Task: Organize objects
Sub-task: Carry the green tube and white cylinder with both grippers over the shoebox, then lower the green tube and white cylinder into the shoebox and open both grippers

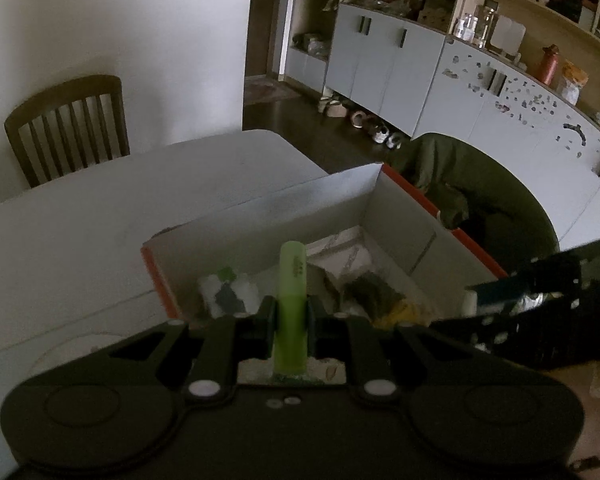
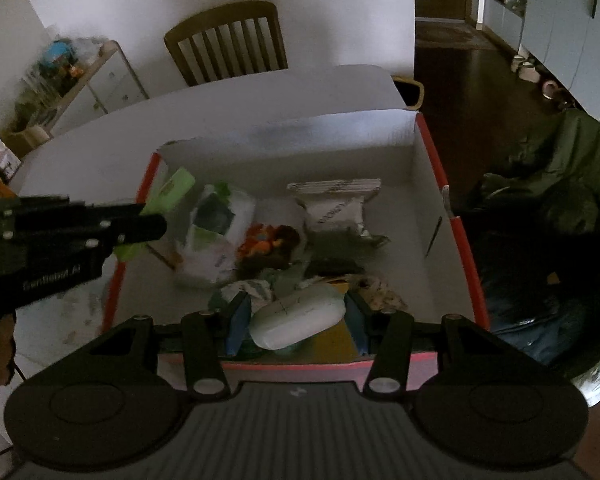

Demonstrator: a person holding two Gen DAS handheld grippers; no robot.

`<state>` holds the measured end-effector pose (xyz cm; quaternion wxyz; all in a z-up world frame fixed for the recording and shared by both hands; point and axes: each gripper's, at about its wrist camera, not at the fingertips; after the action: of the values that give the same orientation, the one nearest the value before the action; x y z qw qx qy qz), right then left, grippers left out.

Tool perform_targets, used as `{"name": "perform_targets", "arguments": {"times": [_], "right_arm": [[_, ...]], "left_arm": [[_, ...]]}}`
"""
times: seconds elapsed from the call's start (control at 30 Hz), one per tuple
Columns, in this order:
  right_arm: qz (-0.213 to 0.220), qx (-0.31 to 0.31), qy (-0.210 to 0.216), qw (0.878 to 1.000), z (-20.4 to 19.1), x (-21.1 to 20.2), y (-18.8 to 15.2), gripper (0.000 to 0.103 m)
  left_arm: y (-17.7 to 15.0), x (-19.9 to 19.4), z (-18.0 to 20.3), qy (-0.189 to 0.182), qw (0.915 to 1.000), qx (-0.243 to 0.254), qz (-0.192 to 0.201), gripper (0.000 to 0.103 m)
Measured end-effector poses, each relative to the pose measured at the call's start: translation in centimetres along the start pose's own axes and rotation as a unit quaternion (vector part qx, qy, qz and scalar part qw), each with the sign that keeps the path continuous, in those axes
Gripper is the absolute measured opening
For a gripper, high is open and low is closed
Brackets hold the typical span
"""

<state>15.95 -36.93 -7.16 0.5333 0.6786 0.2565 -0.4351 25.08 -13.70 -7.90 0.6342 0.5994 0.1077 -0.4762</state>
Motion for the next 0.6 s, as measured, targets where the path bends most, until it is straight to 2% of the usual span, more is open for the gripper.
{"name": "perform_targets", "arguments": {"times": [0.27, 0.6], "right_arm": [[-0.019, -0.021, 0.004, 1.000, -1.1, 2.8, 0.2, 0.050], [-0.039, -0.041, -0.005, 0.998, -2.3, 5.2, -0.1, 0.050]], "left_arm": [[1.1, 4.4, 0.1, 0.009, 0.9994, 0.007, -0.034, 0.014], [0.8, 8.8, -1.1, 0.018, 0.9961, -0.012, -0.085, 0.014]]}}
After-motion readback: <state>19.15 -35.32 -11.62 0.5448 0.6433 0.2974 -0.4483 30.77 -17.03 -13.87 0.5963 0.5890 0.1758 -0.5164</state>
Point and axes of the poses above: each gripper's, at about its wrist camera, not at the fingertips, and x roughly the way its jaws point, z to its right, y to its top, and after that the axes turned 12 degrees about -y, right-handed
